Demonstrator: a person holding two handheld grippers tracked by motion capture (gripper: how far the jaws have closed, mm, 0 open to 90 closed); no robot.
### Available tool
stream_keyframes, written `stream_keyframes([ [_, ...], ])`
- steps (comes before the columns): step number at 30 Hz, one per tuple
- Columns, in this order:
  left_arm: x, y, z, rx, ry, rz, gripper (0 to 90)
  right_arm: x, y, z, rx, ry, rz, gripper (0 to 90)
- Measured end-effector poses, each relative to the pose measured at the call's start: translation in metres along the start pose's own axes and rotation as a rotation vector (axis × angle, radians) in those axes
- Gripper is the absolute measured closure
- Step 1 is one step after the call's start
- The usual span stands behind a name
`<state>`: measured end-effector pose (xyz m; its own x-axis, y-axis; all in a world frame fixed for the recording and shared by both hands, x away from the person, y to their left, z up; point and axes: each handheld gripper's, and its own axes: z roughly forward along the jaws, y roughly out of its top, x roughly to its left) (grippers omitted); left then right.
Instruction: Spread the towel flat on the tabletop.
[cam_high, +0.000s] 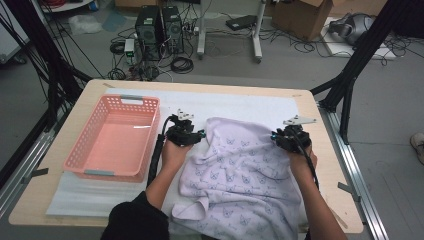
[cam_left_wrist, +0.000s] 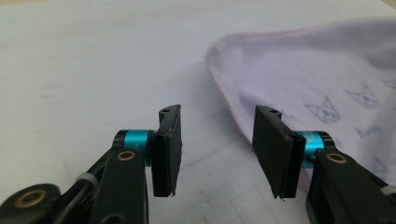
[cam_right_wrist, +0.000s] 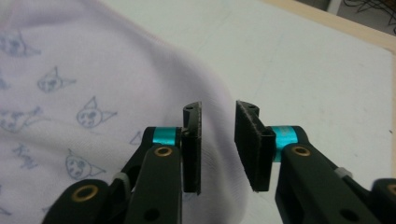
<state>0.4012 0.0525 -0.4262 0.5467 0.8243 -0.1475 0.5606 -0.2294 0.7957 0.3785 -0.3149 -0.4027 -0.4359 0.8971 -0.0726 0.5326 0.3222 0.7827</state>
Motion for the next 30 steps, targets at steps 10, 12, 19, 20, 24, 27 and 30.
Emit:
stream_keyframes([
  [10,-0.032,-0.009,0.029,0.073,-0.007,0.155,56.9,-0.044,-0.024,-0.023,-0.019,-0.056,0.161,66.2],
  [12,-0.027,-0.007,0.025,0.092,0.01,0.123,86.6,-0.05,-0.028,-0.024,-0.015,-0.06,0.181,65.7],
  [19,0.016,-0.004,-0.011,0.018,0.215,-0.042,88.0,-0.058,-0.033,-0.018,-0.013,-0.014,0.214,65.1],
  [20,0.019,-0.004,-0.015,0.012,0.221,-0.048,88.0,-0.059,-0.033,-0.015,-0.009,-0.005,0.214,65.3],
  [24,0.02,-0.006,-0.018,0.007,0.208,-0.047,87.8,-0.055,-0.032,0.006,0.021,0.051,0.225,64.8],
  [27,0.021,-0.01,-0.016,0.018,0.193,-0.047,87.6,-0.048,-0.028,0.022,0.044,0.105,0.19,62.0],
  [30,0.022,-0.013,-0.016,0.015,0.168,-0.057,87.6,-0.038,-0.024,0.036,0.052,0.202,0.17,58.0],
])
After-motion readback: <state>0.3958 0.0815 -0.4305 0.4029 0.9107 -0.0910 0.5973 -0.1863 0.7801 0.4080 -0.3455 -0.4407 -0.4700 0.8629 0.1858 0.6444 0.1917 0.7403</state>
